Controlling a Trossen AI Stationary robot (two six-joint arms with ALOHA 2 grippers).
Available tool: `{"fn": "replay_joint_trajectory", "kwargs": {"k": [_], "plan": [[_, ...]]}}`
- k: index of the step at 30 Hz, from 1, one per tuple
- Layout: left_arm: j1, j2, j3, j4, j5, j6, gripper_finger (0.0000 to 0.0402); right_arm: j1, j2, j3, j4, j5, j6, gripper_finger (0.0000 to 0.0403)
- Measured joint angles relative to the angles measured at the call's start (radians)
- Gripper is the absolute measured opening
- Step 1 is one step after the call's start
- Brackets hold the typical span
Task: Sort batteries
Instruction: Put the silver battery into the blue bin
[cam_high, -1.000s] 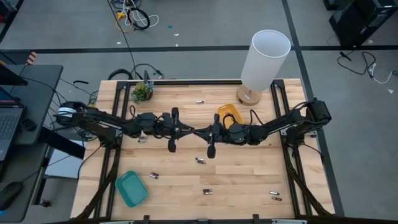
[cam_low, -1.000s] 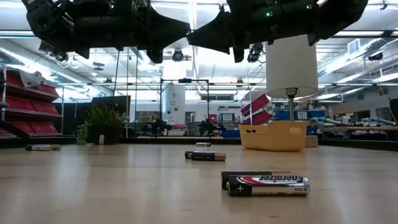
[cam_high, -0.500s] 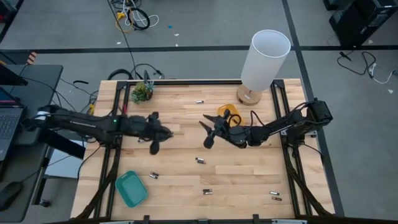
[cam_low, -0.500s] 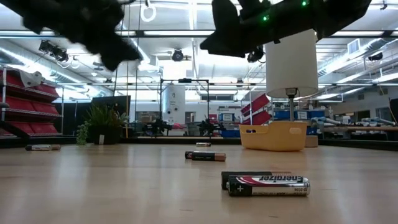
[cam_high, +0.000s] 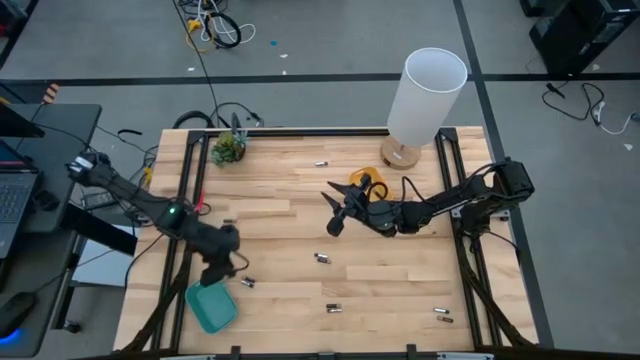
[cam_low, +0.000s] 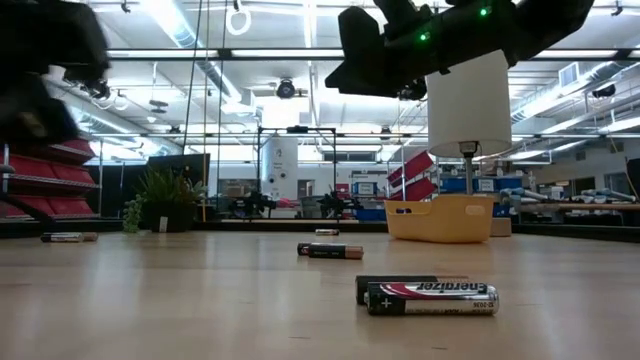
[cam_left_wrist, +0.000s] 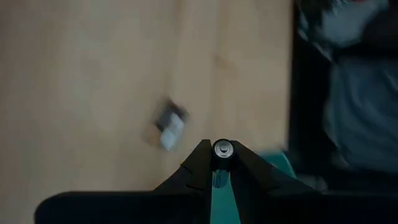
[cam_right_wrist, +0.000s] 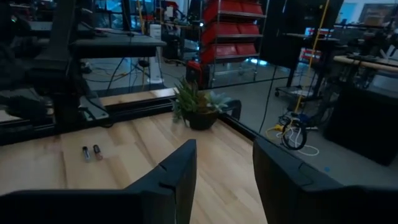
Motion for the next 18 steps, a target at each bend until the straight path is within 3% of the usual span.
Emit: {"fn": "replay_joint_trajectory", "kwargs": {"k": [4, 9, 18], "plan": [[-0.112, 0.000, 0.000, -0.004, 0.027, -0.085, 0.0050, -0.003, 0.000, 0.000, -0.011, -0.037, 0.000, 0.0143], [-0.243, 0.032, 0.000, -0.013, -0.022, -0.184, 0.0057, -0.015, 0.000, 0.000, -0.022, -0.040, -0.027, 0.0143], [-0.317, 0.141, 0.000, 0.003, -0.059, -0.311, 0.0091, -0.051, 0.000, 0.000, -0.023, -0.041, -0.030, 0.0143]]}}
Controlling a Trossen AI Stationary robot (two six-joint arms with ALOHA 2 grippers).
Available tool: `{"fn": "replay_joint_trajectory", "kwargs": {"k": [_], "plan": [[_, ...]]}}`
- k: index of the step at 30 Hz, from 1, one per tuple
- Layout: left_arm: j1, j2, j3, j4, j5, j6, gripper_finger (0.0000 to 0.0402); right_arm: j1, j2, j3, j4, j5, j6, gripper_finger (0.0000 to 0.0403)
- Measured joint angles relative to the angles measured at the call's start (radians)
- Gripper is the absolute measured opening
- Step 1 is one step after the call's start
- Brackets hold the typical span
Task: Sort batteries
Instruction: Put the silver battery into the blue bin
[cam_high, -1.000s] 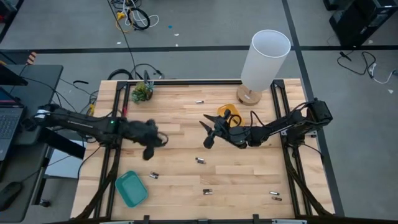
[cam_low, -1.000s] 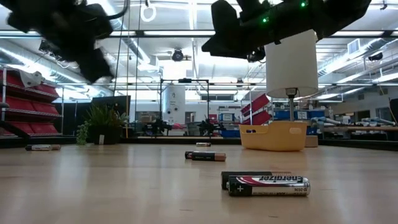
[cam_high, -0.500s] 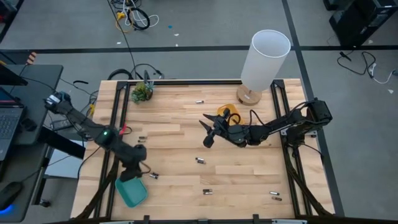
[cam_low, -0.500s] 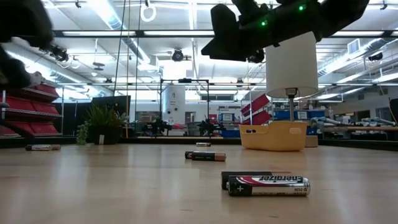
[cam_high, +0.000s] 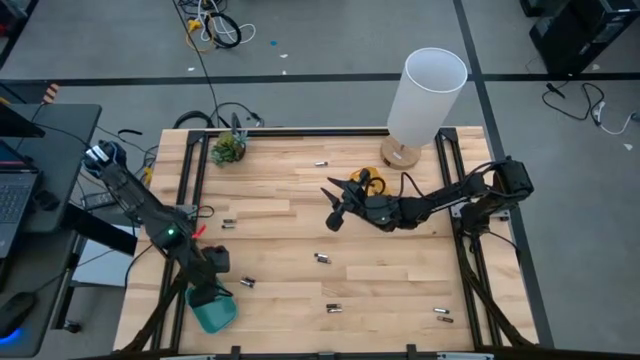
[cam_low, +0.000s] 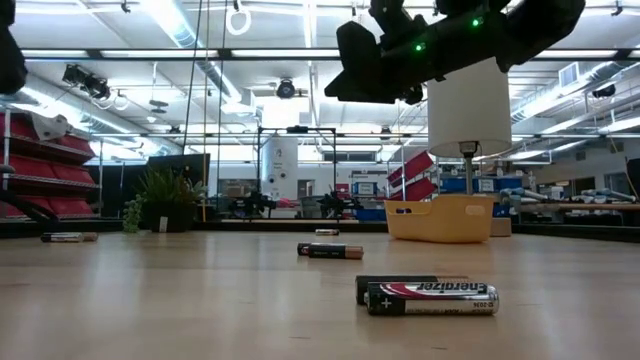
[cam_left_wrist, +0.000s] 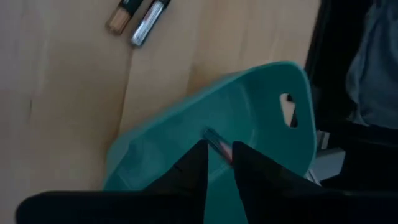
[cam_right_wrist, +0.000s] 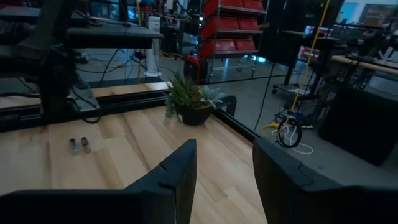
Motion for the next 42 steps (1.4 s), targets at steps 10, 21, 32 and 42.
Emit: {"fn": "replay_joint_trajectory", "kwargs": {"k": [10, 21, 32, 42], "plan": [[0.002, 0.001, 0.018, -0.035, -0.050, -0.008, 0.0093, -0.051, 0.000, 0.000, 0.003, -0.062, -0.019, 0.0143], [0.066, -0.011, 0.222, -0.335, -0.344, 0.135, 0.0094, -0.112, 0.000, 0.000, 0.037, -0.229, -0.026, 0.0143], [0.299, -0.010, 0.257, -0.720, -0.476, 0.233, 0.0094, -0.120, 0.000, 0.000, 0.032, -0.288, -0.019, 0.0143], [0.560, -0.007, 0.164, -0.549, -0.518, 0.527, 0.0098, -0.133, 0.000, 0.000, 0.016, -0.289, -0.020, 0.0143]]}}
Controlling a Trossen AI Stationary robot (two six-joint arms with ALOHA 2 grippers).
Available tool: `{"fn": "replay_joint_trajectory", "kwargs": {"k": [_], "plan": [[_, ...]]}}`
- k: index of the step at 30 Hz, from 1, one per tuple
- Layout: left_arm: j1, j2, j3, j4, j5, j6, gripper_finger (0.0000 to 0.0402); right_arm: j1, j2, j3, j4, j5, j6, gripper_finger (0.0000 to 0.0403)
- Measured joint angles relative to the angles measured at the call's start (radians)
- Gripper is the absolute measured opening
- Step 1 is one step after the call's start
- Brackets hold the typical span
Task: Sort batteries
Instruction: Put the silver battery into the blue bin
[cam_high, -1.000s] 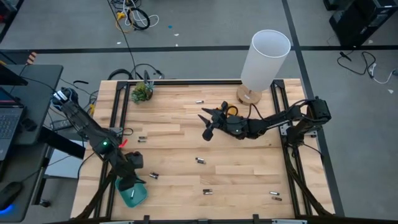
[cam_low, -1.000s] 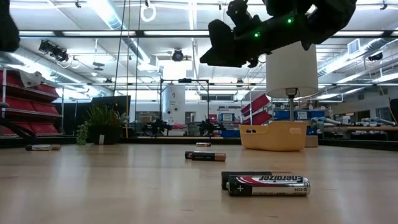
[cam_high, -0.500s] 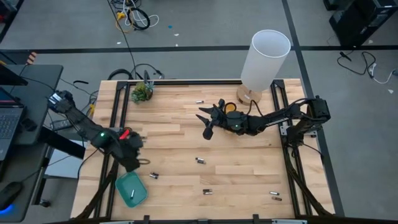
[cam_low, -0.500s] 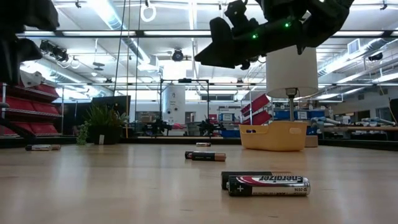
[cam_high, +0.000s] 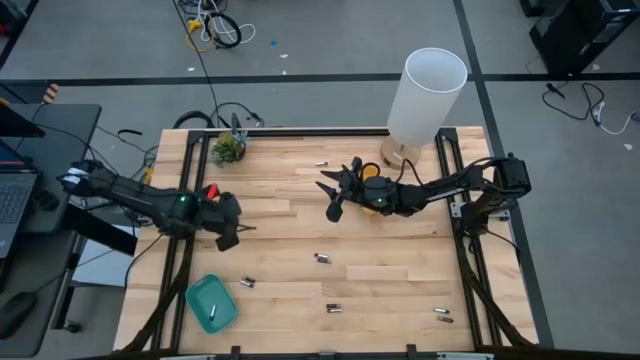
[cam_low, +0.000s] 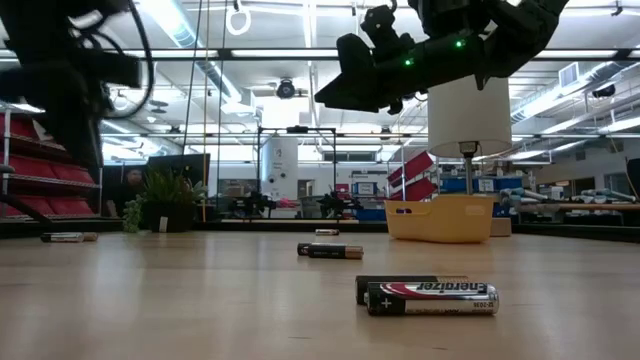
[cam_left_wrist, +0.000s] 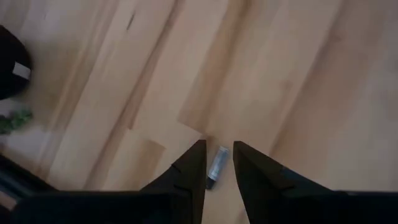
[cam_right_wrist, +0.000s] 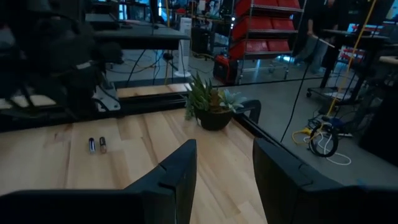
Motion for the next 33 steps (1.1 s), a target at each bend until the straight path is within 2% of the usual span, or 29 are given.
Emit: {"fn": "replay_joint_trajectory", "kwargs": {"k": [4, 8, 14, 24, 33], "plan": [[0.094, 0.000, -0.053, 0.053, 0.046, 0.035, 0.0108, 0.000, 0.000, 0.000, -0.057, -0.001, -0.003, 0.0143], [0.137, 0.000, -0.095, 0.101, 0.055, 0.039, 0.0128, 0.000, 0.000, -0.001, -0.111, -0.001, -0.002, 0.0143], [0.145, 0.002, -0.145, 0.180, 0.092, 0.033, 0.0153, -0.001, 0.000, -0.040, -0.113, -0.001, -0.003, 0.0143], [0.142, 0.012, -0.150, 0.134, 0.129, -0.005, 0.0152, -0.035, 0.000, -0.127, -0.104, -0.001, 0.058, 0.0142], [0.141, 0.027, -0.276, 0.306, 0.159, 0.020, 0.0152, -0.044, 0.000, -0.180, -0.036, 0.000, 0.067, 0.0138]]}}
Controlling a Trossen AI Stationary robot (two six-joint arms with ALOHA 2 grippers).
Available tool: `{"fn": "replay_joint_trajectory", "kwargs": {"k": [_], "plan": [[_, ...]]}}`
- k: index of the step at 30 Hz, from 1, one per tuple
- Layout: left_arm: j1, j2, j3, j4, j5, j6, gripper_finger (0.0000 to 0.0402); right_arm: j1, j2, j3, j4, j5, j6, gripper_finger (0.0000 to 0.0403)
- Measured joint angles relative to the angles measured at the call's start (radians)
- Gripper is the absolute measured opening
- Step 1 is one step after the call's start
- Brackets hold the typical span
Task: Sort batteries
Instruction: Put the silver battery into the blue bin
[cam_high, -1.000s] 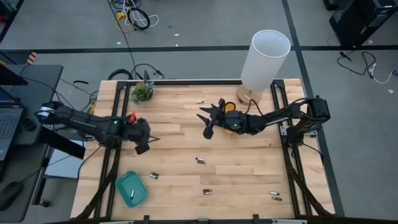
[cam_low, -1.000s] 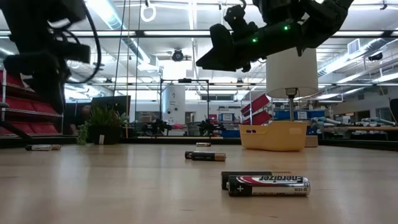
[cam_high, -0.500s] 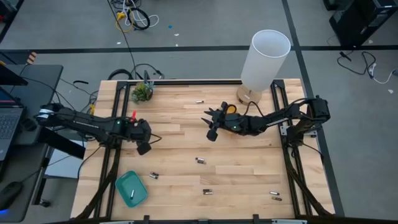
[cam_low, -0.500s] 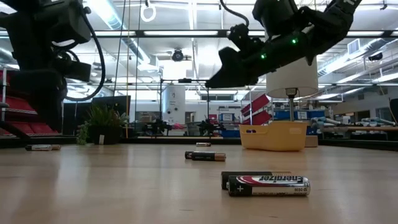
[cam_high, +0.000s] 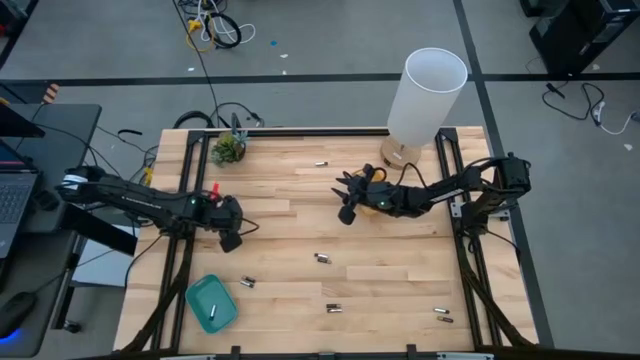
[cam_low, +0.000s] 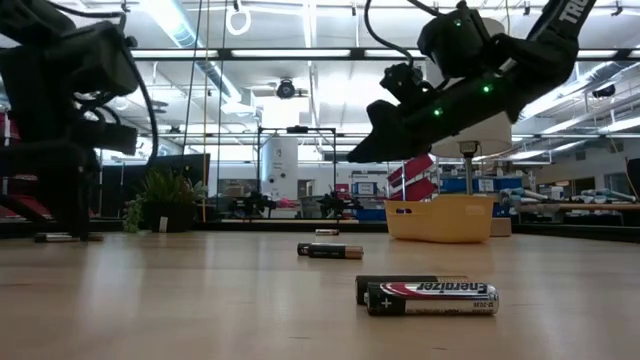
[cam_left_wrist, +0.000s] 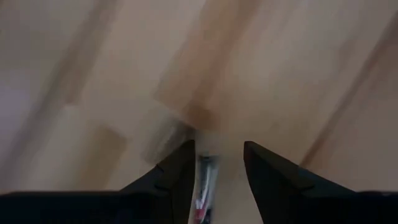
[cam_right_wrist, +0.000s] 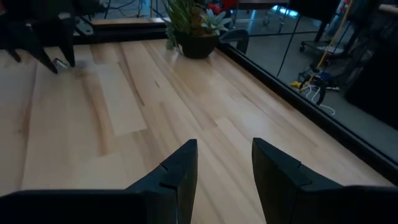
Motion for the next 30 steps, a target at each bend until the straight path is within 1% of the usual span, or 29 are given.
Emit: {"fn": "replay_joint_trajectory", "kwargs": {"k": [6, 14, 17, 23, 30], "plan": [[0.000, 0.009, -0.005, 0.019, 0.032, 0.056, 0.0152, -0.006, 0.000, -0.035, 0.039, 0.000, -0.001, 0.0137], [0.000, 0.013, -0.004, 0.009, 0.038, 0.047, 0.0152, -0.009, 0.000, -0.044, 0.045, 0.000, 0.005, 0.0136], [0.000, 0.013, -0.003, 0.001, 0.039, 0.025, 0.0145, -0.009, 0.000, -0.044, 0.045, 0.000, 0.005, 0.0135], [0.000, 0.013, -0.002, -0.014, 0.042, 0.000, 0.0110, -0.009, 0.000, -0.044, 0.045, 0.000, 0.005, 0.0133], [0.000, 0.044, 0.001, -0.020, 0.038, -0.012, 0.0038, -0.009, 0.000, -0.044, 0.045, 0.000, 0.005, 0.0126]]}}
